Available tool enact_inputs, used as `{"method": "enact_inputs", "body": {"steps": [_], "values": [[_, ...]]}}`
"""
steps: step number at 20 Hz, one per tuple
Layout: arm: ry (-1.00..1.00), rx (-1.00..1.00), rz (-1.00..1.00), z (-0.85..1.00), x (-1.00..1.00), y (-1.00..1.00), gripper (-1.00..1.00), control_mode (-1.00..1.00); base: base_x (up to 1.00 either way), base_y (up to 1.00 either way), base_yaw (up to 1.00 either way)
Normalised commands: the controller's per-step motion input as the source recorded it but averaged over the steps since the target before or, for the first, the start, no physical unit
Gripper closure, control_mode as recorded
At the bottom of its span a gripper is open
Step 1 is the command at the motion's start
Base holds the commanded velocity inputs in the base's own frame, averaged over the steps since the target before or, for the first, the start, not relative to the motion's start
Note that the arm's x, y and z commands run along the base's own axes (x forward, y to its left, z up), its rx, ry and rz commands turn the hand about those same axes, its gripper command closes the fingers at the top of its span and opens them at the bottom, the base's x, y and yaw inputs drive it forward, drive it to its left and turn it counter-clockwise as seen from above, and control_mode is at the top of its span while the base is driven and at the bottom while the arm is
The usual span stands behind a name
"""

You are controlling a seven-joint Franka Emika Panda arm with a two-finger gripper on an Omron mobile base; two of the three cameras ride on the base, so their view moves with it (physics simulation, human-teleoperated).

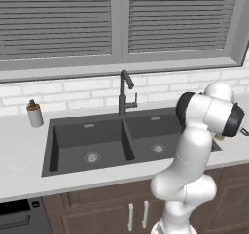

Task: Pick the pan and sponge and place them into the sink. Then turn on the water.

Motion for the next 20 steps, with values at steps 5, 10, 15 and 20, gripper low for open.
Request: {"method": "enact_inputs", "body": {"steps": [5, 10, 15, 20], "values": [[0.00, 0.09, 0.07, 0.40, 0.00, 0.92, 1.00, -1.00, 0.00, 0.00, 0.00], [-0.01, 0.06, 0.04, 0.00, 0.01, 0.97, 1.00, -1.00, 0.00, 0.00, 0.00], [0.00, 0.09, 0.00, -0.32, 0.39, 0.45, 1.00, -1.00, 0.00, 0.00, 0.00], [0.00, 0.06, 0.00, -0.45, 0.71, 0.17, 1.00, -1.00, 0.00, 0.00, 0.00]]}}
